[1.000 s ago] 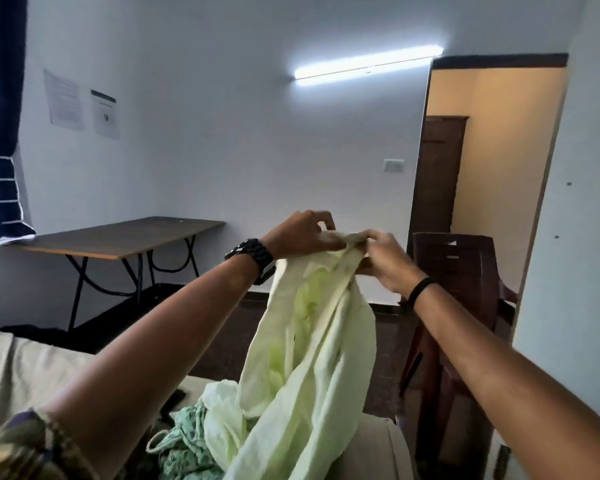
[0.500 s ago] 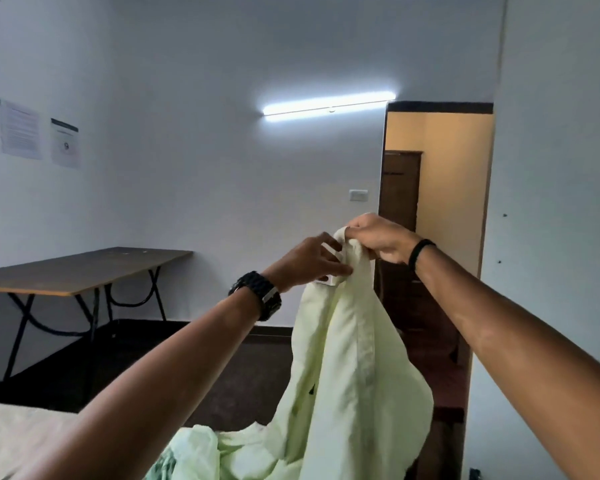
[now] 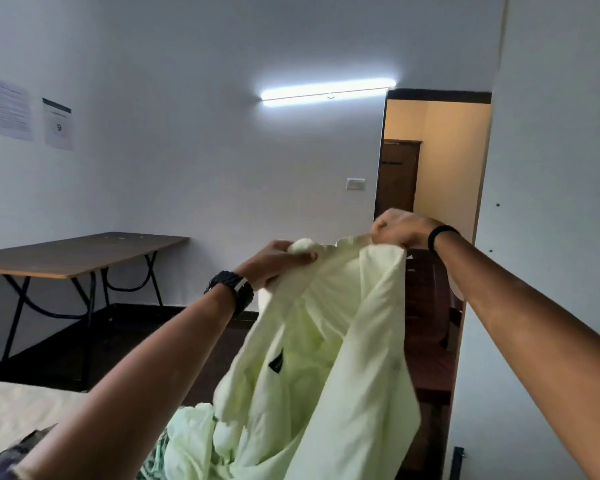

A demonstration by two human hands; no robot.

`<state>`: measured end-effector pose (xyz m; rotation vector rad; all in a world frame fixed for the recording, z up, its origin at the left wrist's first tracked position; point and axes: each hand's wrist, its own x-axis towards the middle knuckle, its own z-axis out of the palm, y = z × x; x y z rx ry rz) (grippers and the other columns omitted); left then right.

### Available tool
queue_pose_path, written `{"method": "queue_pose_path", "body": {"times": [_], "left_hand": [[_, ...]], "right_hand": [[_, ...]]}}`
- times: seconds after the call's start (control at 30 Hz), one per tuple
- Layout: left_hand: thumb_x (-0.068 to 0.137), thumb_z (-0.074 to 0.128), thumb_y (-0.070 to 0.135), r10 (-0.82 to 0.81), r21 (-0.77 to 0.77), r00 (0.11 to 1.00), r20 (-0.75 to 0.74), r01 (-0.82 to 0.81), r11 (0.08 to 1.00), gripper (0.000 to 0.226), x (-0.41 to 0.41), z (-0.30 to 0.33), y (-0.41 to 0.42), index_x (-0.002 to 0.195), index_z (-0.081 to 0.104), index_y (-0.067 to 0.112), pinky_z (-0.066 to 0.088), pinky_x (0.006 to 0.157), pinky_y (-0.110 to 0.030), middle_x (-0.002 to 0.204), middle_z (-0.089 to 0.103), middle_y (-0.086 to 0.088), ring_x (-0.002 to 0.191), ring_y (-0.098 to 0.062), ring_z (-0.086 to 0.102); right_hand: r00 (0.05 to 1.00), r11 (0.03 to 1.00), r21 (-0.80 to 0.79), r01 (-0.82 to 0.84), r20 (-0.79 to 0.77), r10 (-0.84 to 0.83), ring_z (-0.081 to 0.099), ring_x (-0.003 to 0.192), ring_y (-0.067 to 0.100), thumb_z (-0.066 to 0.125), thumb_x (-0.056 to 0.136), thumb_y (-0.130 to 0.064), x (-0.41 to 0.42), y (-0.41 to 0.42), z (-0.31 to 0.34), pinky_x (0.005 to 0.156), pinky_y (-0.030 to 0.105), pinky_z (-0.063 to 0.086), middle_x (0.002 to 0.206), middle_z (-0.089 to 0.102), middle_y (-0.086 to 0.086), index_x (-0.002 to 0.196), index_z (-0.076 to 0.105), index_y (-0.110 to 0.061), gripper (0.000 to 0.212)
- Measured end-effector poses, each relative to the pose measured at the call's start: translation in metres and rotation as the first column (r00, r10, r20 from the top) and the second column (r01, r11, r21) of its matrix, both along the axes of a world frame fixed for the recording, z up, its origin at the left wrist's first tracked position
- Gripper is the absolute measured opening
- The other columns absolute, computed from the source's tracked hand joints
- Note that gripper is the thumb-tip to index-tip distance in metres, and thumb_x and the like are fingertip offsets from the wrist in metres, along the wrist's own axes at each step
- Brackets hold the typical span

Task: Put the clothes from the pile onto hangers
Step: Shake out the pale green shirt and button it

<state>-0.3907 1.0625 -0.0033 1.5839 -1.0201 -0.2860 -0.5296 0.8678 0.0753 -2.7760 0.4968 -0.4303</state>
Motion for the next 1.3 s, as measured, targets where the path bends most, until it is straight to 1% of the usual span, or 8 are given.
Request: {"method": "queue_pose_path", "body": {"times": [0.17,0.37,0.6,0.67,0.77,0.97,1.2,1.3], "left_hand": [[0.087,0.059,0.051,-0.014,0.057,0.999,0.038,0.012,0.998,0.042,-0.014,0.031,-0.005,0.091,0.064,0.009,0.05,0.061,-0.029,0.079,0.065,-0.008,0.063,-0.018,0.06],[0.083,0.051,0.068,0.174,-0.044,0.984,0.033,-0.172,0.984,0.074,-0.012,0.034,-0.008,0.118,0.048,0.003,0.053,0.06,-0.03,0.094,0.061,-0.011,0.075,-0.019,0.062],[0.076,0.077,0.042,0.068,0.253,0.847,0.527,-0.233,0.939,0.061,0.026,-0.044,0.008,0.123,0.047,0.017,0.049,0.093,-0.031,0.121,0.039,-0.003,0.104,-0.019,0.053],[0.081,0.073,0.037,0.029,0.328,0.821,0.571,-0.26,0.908,0.056,0.034,-0.065,0.004,0.129,0.05,0.017,0.042,0.101,-0.031,0.122,0.033,-0.004,0.109,-0.023,0.051],[0.087,0.065,0.032,-0.036,0.412,0.882,0.47,-0.183,0.893,0.036,0.026,-0.088,-0.003,0.117,0.058,0.014,0.046,0.092,-0.026,0.114,0.05,-0.005,0.098,-0.018,0.055],[0.091,0.052,0.013,0.16,0.376,0.854,0.495,-0.377,0.846,0.021,0.024,-0.109,-0.007,0.103,0.063,0.001,0.04,0.066,-0.024,0.099,0.066,-0.014,0.096,-0.03,0.062],[0.098,0.043,0.013,0.355,0.3,0.752,0.555,-0.58,0.757,0.029,0.041,-0.066,0.002,0.116,0.058,-0.005,0.043,0.084,-0.035,0.119,0.06,-0.024,0.109,-0.037,0.057],[0.094,0.043,0.004,0.461,0.062,0.686,0.563,-0.592,0.804,0.027,0.034,-0.032,0.009,0.12,0.039,-0.003,0.037,0.068,-0.04,0.102,0.06,-0.031,0.092,-0.045,0.058]], "right_hand": [[0.933,0.885,0.346,-0.312,-0.062,0.353,0.05,0.118,0.019,0.069,0.085,-0.017,0.008,0.035,-0.013,0.104,0.036,0.039,0.129,0.051,0.004,0.139,0.035,-0.025,0.064],[0.889,0.793,0.403,-0.457,0.204,0.409,0.063,0.084,0.019,0.057,0.095,-0.014,0.024,0.057,-0.014,0.07,0.03,0.055,0.098,0.06,0.013,0.134,0.046,-0.017,0.041],[0.895,0.909,-0.072,-0.41,0.16,0.416,0.061,0.077,0.024,0.05,0.098,-0.014,0.022,0.047,0.005,0.063,0.019,0.037,0.109,0.069,0.011,0.107,0.071,-0.017,0.023],[0.918,0.922,-0.093,-0.377,0.098,0.385,0.06,0.087,0.007,0.058,0.094,-0.019,0.019,0.047,0.008,0.067,0.005,0.039,0.115,0.066,0.004,0.112,0.069,-0.013,0.022],[0.936,0.918,-0.207,-0.338,0.023,0.35,0.058,0.098,0.005,0.072,0.084,-0.024,0.018,0.047,0.01,0.08,0.014,0.039,0.108,0.064,-0.007,0.113,0.069,-0.014,0.031],[0.978,0.89,-0.416,-0.187,0.008,0.209,0.056,0.098,0.015,0.069,0.085,-0.031,0.011,0.025,0.006,0.083,0.027,0.041,0.097,0.066,0.0,0.094,0.073,-0.014,0.02],[0.99,0.89,-0.449,-0.081,0.065,0.123,0.058,0.095,0.016,0.067,0.087,-0.018,0.008,0.002,-0.001,0.081,0.027,0.044,0.112,0.063,0.005,0.093,0.069,-0.014,0.008],[0.984,0.924,-0.352,-0.151,0.032,0.173,0.057,0.097,0.014,0.049,0.084,0.006,0.003,0.004,0.003,0.081,0.034,0.049,0.109,0.065,0.002,0.092,0.061,-0.034,0.042]]}}
